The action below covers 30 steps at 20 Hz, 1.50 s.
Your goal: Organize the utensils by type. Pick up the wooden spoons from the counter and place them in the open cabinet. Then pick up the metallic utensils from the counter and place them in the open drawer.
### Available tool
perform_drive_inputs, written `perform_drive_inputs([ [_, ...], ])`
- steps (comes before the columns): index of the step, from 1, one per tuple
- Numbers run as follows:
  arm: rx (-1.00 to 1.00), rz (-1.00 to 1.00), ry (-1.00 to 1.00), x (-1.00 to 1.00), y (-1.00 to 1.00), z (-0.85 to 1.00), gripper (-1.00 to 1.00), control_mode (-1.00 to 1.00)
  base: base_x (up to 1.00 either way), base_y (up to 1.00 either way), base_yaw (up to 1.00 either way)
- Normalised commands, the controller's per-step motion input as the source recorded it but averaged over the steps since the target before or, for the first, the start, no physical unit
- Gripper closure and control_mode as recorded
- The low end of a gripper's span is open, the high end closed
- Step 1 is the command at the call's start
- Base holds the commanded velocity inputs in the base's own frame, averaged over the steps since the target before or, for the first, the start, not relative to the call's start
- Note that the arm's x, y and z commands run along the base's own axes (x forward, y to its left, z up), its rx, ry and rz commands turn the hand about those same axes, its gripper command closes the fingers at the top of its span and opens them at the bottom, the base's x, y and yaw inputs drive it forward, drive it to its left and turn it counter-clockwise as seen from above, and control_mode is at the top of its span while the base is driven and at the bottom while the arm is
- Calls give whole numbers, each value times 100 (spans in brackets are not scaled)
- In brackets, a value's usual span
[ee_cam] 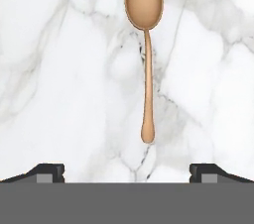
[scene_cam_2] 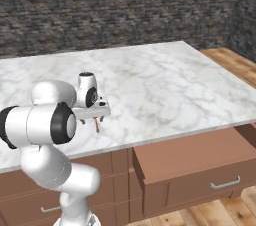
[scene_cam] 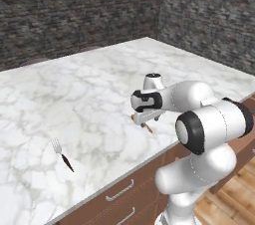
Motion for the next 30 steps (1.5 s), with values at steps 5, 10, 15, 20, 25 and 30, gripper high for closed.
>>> perform_drive_inputs([
  [5,0,0,-7,13,3,-21,-100,-100,0,0,0],
  [10,0,0,-5,30,10,-22,-100,-100,0,0,0],
  [15,0,0,-4,31,10,-24,-100,-100,0,0,0],
  [20,0,0,0,35,5,-21,-100,-100,0,0,0],
  [25,0,0,0,35,0,-15,-100,-100,0,0,0],
  [30,0,0,0,26,0,-16,-100,-100,0,0,0],
])
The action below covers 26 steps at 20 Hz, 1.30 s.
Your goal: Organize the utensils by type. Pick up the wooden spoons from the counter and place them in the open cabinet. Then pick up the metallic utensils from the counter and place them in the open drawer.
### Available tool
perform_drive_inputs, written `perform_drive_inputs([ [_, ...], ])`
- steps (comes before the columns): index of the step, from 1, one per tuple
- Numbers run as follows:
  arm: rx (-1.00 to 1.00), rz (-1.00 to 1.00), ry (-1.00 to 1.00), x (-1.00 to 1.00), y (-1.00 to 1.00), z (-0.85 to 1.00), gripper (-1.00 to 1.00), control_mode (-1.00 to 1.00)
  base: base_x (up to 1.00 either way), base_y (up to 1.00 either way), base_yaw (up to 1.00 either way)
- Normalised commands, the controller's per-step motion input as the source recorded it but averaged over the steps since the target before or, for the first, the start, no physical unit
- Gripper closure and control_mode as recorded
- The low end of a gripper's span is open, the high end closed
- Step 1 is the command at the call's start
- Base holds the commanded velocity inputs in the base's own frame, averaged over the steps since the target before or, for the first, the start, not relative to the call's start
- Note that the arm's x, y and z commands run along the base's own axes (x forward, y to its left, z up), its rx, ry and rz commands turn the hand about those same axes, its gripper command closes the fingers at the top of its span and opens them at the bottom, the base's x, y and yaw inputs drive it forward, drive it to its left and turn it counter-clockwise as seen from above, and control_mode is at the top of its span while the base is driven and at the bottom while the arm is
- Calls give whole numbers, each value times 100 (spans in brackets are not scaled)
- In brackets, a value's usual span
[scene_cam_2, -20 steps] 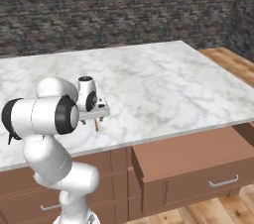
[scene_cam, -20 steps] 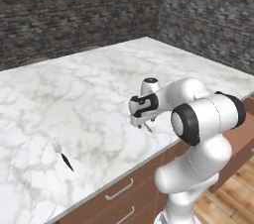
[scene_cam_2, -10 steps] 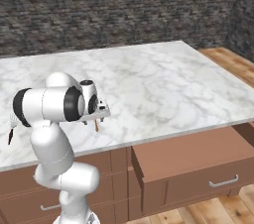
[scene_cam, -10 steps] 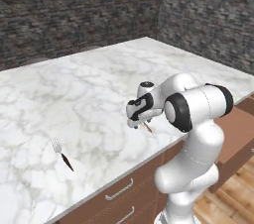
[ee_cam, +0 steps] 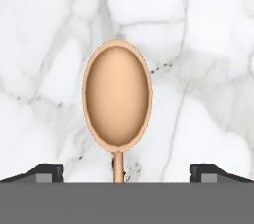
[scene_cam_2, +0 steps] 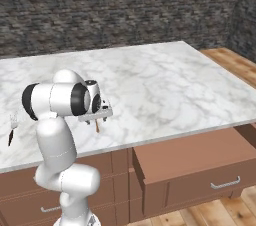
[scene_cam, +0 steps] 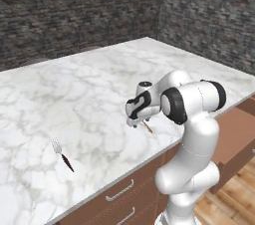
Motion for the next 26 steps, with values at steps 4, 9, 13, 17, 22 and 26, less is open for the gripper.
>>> perform_drive_inputs([
  [4,0,0,-1,10,3,-20,-100,-100,0,0,0],
  [9,0,0,-4,2,3,-25,-100,-100,0,0,0],
  [13,0,0,-2,2,2,-31,-100,-100,0,0,0],
  [17,0,0,-1,1,0,-34,-100,-100,0,0,0],
  [22,0,0,0,0,0,-37,100,-100,0,0,0],
  [26,1,0,2,0,0,-33,100,-100,0,0,0],
])
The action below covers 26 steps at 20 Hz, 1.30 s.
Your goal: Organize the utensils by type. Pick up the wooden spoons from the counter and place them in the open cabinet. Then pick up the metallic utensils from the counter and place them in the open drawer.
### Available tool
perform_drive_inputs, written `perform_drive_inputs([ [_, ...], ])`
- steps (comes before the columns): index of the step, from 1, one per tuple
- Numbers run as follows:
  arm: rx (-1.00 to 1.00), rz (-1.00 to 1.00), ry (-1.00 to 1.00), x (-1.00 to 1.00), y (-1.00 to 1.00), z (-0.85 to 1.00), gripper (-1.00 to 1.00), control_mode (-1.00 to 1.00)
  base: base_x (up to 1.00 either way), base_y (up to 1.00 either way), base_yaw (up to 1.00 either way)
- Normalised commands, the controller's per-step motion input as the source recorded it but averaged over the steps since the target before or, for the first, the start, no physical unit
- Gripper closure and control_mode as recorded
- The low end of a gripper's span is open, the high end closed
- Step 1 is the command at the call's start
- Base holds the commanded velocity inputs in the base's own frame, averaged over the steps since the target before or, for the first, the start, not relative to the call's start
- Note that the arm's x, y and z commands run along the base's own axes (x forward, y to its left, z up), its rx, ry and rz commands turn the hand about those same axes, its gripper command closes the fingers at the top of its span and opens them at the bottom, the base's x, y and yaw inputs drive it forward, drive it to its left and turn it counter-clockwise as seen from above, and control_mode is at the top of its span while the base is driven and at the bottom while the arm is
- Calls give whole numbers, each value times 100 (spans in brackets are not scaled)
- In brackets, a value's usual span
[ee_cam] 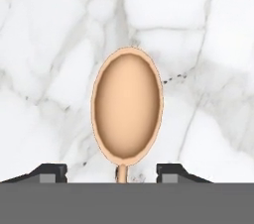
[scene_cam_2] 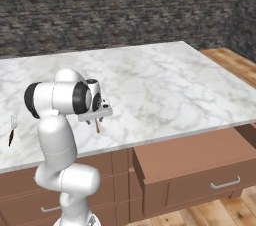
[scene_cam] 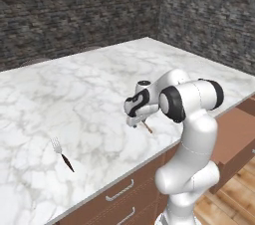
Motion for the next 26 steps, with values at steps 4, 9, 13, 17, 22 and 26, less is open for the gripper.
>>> perform_drive_inputs([
  [4,6,0,2,-9,-7,-15,100,-100,0,0,0],
  [9,1,-4,-2,-28,-24,0,100,-100,0,0,0],
  [13,0,-6,0,-24,-21,9,100,-100,0,0,0],
  [17,0,-7,0,-14,-20,54,100,-100,0,0,0],
  [22,5,-11,0,-18,-35,57,100,-100,0,0,0],
  [26,9,-26,1,-22,-62,37,100,-100,0,0,0],
])
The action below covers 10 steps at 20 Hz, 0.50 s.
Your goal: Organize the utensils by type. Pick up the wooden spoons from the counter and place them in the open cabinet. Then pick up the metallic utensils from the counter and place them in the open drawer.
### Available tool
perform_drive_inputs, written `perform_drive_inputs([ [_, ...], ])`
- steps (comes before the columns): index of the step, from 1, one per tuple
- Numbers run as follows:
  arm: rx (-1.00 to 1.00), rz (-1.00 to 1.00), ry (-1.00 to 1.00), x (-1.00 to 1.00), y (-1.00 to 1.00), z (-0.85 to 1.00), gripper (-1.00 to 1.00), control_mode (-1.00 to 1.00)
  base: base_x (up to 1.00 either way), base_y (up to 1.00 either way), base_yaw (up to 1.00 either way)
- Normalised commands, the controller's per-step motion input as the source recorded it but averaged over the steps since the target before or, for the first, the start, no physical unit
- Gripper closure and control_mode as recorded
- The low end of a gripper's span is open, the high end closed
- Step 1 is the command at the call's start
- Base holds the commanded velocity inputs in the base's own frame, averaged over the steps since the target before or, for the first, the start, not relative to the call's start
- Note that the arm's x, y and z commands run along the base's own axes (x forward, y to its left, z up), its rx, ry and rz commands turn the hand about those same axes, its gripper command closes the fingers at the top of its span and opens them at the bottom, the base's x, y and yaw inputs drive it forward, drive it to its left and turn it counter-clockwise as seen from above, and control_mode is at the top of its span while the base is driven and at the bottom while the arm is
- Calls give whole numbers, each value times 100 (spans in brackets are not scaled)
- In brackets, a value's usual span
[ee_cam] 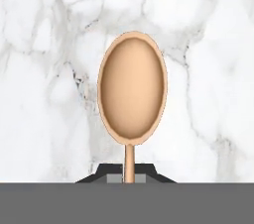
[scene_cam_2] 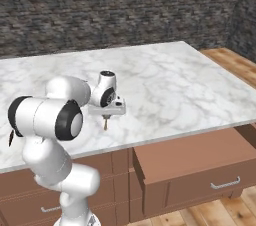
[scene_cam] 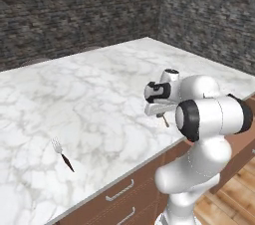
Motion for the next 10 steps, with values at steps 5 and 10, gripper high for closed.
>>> perform_drive_inputs([
  [5,16,-36,1,-27,-69,31,100,-100,0,0,0],
  [10,7,-49,1,-14,-70,17,100,-100,0,0,0],
])
